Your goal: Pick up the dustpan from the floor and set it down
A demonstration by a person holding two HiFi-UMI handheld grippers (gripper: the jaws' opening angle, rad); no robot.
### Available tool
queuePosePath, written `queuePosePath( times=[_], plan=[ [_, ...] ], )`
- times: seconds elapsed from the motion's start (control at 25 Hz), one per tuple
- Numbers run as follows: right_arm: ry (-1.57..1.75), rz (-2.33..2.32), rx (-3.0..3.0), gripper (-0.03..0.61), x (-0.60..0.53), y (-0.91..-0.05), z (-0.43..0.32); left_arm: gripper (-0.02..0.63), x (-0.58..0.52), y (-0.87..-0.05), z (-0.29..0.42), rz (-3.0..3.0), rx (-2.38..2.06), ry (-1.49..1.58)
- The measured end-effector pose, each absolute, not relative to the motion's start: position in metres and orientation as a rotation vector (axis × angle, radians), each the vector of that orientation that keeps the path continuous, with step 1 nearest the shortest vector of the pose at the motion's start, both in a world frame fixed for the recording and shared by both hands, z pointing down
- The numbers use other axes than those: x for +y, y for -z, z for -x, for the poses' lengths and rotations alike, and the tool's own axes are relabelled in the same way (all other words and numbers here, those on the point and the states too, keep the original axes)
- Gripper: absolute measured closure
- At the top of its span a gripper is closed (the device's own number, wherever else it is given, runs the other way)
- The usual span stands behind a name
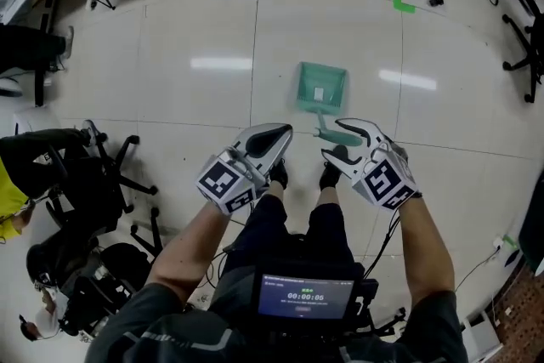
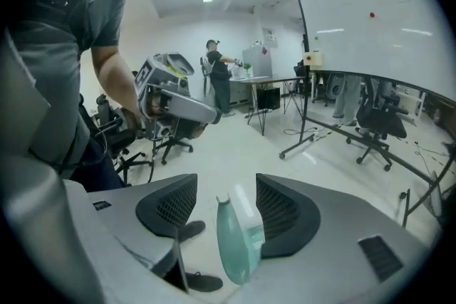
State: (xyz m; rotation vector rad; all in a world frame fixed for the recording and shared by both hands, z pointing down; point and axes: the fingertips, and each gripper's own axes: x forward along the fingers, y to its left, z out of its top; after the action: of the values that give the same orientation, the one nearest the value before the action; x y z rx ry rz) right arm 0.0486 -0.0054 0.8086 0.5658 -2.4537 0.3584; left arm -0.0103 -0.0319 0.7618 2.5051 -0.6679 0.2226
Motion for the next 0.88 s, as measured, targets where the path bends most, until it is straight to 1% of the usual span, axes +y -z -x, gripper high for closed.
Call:
queuePosePath(
  times=[0.32, 0.44, 0.52, 0.72, 0.88],
  plan=[
    [-0.311, -0.442, -2.323, 0.301, 0.008, -0.912, -0.055, 0.597, -0.034, -0.832, 0.005, -2.458, -0.682, -0.279],
    [-0.316, -0.479, -2.321, 0.356, 0.009, -0.926, -0.053, 0.597, -0.028, -0.843, 0.007, -2.454, -0.662, -0.283],
    [-0.317, -0.482, -2.330, 0.410, 0.009, -0.930, -0.053, 0.597, -0.024, -0.847, 0.005, -2.460, -0.653, -0.294],
    [-0.329, -0.487, -2.359, 0.416, 0.004, -0.926, -0.052, 0.597, -0.025, -0.843, 0.001, -2.461, -0.661, -0.307],
    [-0.324, -0.524, -2.418, 0.417, -0.005, -0.866, -0.049, 0.597, -0.020, -0.800, 0.001, -2.496, -0.641, -0.348]
  ],
)
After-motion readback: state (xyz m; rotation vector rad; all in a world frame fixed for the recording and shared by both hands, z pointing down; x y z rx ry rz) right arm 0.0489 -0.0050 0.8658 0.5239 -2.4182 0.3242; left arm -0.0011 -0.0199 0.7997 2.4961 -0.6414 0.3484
